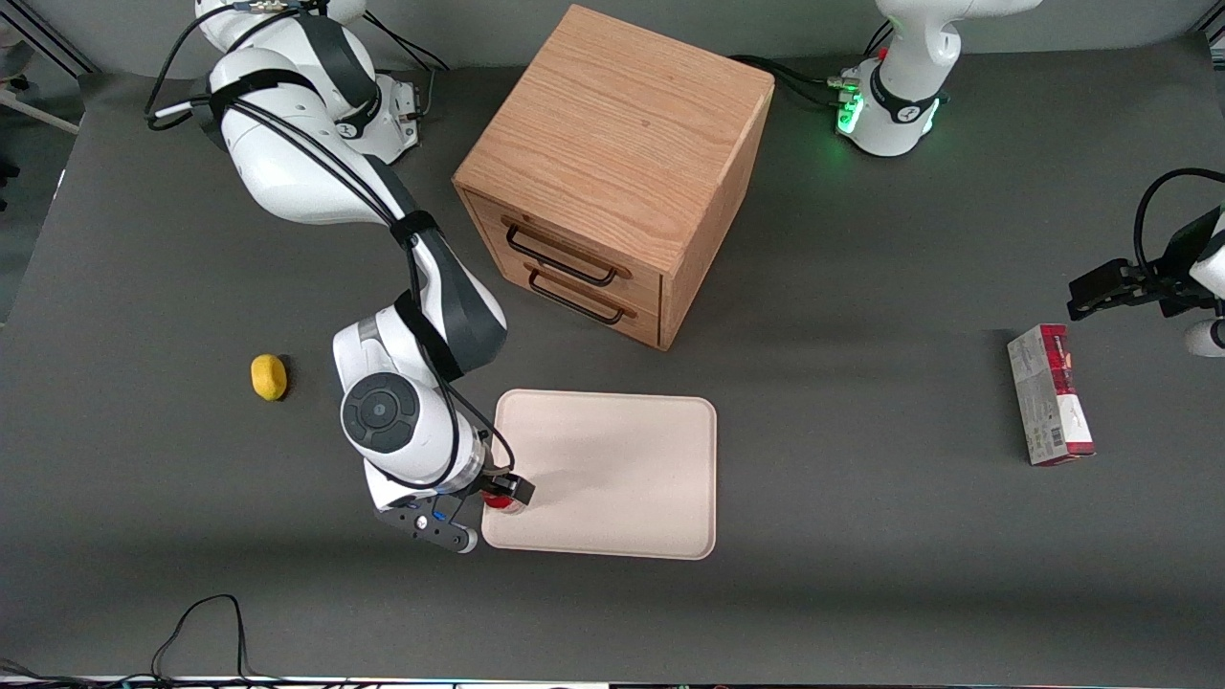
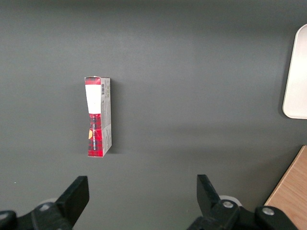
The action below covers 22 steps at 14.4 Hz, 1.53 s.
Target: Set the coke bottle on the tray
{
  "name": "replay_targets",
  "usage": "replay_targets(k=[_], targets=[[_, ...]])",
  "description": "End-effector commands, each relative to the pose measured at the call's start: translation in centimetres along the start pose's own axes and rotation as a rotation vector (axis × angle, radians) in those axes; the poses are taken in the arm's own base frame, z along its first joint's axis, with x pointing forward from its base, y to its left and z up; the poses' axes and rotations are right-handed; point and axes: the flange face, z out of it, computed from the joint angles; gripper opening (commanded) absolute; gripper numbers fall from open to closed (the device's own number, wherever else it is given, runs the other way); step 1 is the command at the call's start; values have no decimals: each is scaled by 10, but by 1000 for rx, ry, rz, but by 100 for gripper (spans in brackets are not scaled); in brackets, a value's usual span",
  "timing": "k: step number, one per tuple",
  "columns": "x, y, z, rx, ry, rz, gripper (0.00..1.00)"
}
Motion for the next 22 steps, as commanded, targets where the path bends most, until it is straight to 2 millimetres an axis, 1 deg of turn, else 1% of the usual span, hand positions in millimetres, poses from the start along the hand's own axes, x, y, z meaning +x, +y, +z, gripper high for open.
replay_targets(k=[1, 3, 4, 5, 6, 7, 9, 10, 12, 13, 14, 15, 16, 18, 19, 20, 22], targets=[[3, -1, -17, -9, 31, 15, 100], [3, 13, -50, -32, -3, -1, 100], [5, 26, -64, -49, -41, -55, 100], [5, 45, -76, -61, -113, -92, 100], [10, 67, -88, -56, -158, -117, 100], [6, 85, -96, -61, -187, -173, 100], [-9, 137, -114, -71, -198, -255, 100], [-22, 163, -124, -66, -182, -285, 100], [-49, 229, -148, -65, -153, -350, 100], [-56, 261, -160, -57, -155, -377, 100], [-64, 284, -174, -26, -157, -405, 100], [-75, 297, -187, -20, -166, -441, 100], [-80, 306, -197, -29, -175, -460, 100], [-87, 320, -216, -35, -186, -494, 100], [-89, 329, -230, -28, -172, -488, 100], [-92, 330, -240, -23, -155, -493, 100], [-95, 326, -247, -24, -158, -502, 100]])
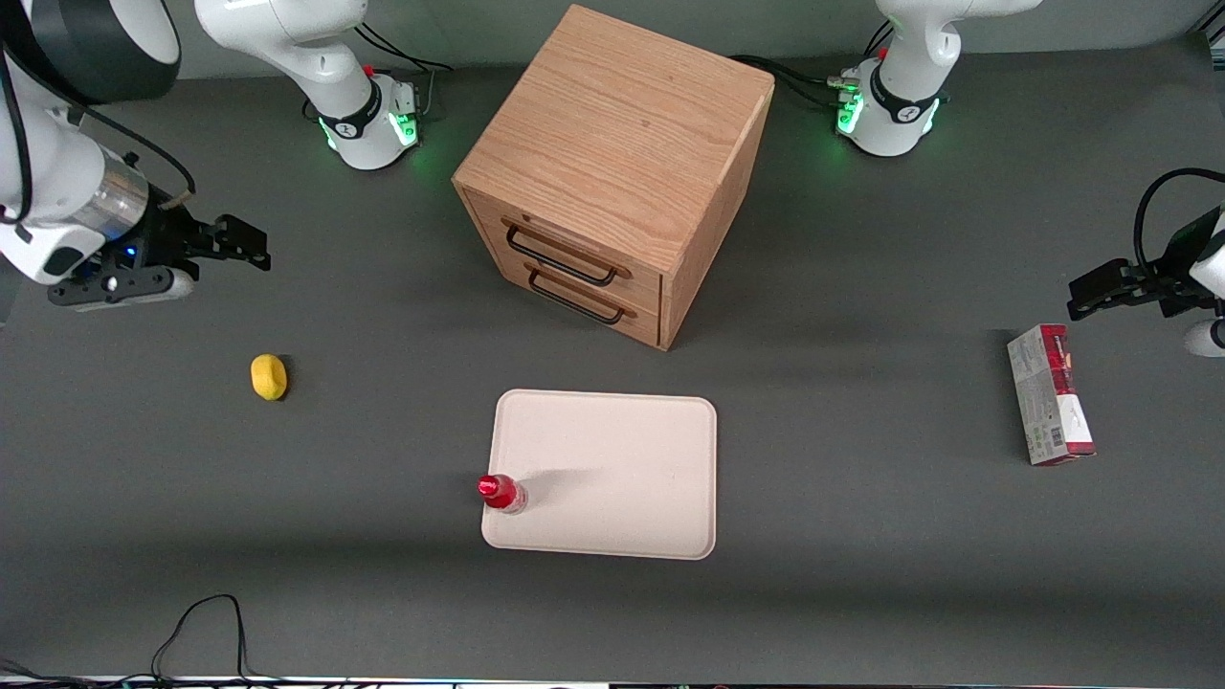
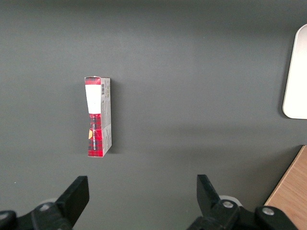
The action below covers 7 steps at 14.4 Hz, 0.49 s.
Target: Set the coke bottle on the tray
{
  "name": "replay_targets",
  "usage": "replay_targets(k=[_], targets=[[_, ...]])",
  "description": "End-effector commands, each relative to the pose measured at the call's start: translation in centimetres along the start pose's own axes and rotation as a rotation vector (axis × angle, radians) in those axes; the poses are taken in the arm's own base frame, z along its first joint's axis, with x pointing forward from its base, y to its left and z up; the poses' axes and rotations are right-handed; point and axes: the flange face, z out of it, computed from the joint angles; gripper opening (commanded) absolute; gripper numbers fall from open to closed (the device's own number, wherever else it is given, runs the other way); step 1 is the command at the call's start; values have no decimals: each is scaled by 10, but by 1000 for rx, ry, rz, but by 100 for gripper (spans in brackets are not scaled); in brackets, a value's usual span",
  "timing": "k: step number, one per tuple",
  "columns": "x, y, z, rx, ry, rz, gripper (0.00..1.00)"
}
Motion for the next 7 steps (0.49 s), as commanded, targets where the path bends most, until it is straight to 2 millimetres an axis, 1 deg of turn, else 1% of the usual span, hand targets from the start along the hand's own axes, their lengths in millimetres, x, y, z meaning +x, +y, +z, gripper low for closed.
replay_targets(k=[1, 4, 7], targets=[[-5, -4, -7, 1, 1, -35, 100], [3, -2, -17, 1, -23, -27, 100], [4, -2, -25, 1, -23, -32, 100]])
